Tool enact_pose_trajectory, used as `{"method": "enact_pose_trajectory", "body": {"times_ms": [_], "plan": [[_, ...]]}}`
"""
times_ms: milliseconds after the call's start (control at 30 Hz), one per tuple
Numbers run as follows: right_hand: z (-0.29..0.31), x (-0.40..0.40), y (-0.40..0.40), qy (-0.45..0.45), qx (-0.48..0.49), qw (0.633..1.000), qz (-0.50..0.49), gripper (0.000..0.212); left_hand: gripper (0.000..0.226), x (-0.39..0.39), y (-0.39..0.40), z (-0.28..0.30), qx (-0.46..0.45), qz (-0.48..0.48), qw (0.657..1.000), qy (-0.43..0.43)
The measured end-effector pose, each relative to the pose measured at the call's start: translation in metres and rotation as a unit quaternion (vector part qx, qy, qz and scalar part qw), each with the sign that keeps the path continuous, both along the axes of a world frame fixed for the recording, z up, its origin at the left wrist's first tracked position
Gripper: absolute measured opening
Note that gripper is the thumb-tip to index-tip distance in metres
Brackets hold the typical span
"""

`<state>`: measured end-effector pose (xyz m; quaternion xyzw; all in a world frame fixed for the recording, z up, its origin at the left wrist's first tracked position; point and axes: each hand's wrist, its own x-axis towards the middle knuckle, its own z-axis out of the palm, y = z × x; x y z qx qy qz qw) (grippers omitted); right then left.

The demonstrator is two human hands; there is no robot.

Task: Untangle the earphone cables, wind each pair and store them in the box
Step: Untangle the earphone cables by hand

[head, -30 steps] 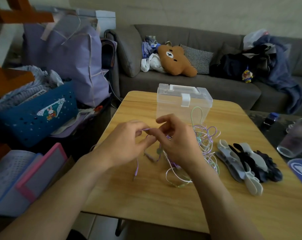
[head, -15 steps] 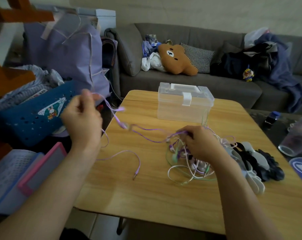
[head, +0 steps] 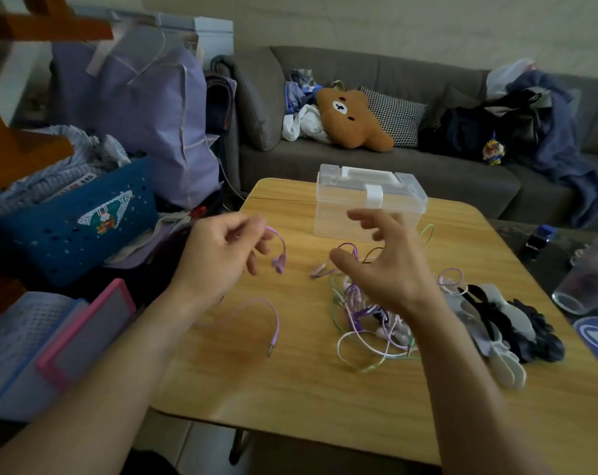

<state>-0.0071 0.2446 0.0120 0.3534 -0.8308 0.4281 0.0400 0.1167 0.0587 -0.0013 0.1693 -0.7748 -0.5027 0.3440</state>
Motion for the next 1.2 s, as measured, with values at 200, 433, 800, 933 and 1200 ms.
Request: {"method": "enact_pose_trajectory", "body": {"times_ms": [200, 433, 800, 933, 1200], "plan": [[0.006, 0.029, -0.020, -0.216, -0.016, 0.943, 0.252, 0.020, 0.027, 0.006, 0.037, 0.011, -0.145, -0.113, 0.983, -0.005], [0.019, 0.007, 0.007, -0.354, -0.210, 0.903, 0.121, 0.026, 0.032, 0.007, 0.011, -0.002, -0.198, -0.039, 0.976, -0.086], [0.017, -0.020, 0.047, -0.090, -0.107, 0.962, -0.233, 0.036, 0.032, 0.015, -0.011, -0.008, -0.208, 0.010, 0.953, -0.219], [0.006, 0.000, 0.026, 0.052, 0.011, 0.970, -0.239, 0.025, 0.023, 0.011, 0.013, 0.002, -0.161, -0.011, 0.985, -0.063], [0.005, 0.035, -0.006, -0.149, -0.004, 0.972, 0.179, 0.039, 0.009, 0.003, 0.041, -0.003, -0.212, -0.093, 0.972, -0.030]]}}
